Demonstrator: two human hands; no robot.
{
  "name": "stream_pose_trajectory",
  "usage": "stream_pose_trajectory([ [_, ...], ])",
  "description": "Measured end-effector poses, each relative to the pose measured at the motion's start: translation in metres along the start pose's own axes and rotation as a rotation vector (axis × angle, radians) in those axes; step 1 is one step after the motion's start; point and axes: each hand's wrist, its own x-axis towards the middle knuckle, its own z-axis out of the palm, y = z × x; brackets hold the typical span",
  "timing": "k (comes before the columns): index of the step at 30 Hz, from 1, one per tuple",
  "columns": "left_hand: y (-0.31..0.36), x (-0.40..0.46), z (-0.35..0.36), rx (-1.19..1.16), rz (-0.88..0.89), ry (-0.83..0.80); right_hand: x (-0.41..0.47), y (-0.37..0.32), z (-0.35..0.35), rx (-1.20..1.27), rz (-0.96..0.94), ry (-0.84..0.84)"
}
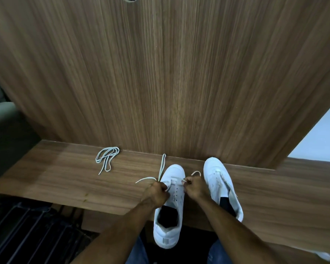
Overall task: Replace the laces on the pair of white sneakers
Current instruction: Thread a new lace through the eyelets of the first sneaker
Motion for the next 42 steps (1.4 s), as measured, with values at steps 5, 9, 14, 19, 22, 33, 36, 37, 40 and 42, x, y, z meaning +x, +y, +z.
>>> stream_pose_trajectory([
  [5, -0.003, -0.002, 0.005, -0.018, -0.035, 0.087, -0.008, -0.008, 0.009, -0.237, -0.056, -0.007],
  [9, -0.008, -0.002, 0.007, -0.086, -0.049, 0.097, -0.008, -0.008, 0.015, -0.305, -0.056, 0.032],
  [14, -0.01, -0.001, 0.006, -0.116, -0.059, 0.099, -0.005, -0.002, 0.002, -0.35, -0.055, 0.048],
  [19, -0.012, 0.0, 0.005, -0.108, -0.069, 0.081, 0.005, 0.016, -0.016, -0.264, -0.013, 0.102],
  [22, -0.006, 0.005, 0.008, -0.211, -0.034, 0.048, 0.009, 0.014, -0.014, -0.08, -0.113, -0.026],
  [33, 0.025, 0.0, 0.018, -0.767, -0.052, 0.157, -0.013, 0.016, 0.003, 0.21, -0.289, -0.119],
  [36, 0.024, -0.002, 0.021, -0.655, 0.046, 0.153, -0.015, 0.012, 0.003, 0.448, -0.197, -0.088],
  [37, 0.025, -0.004, 0.02, -0.586, 0.072, 0.14, -0.015, 0.006, 0.001, 0.518, -0.17, -0.067],
  [40, 0.023, -0.003, 0.025, -0.475, 0.135, 0.17, -0.012, -0.007, -0.001, 0.558, -0.191, -0.015],
  [42, 0.023, -0.002, 0.026, -0.459, 0.153, 0.169, -0.01, -0.01, 0.0, 0.499, -0.217, 0.02],
])
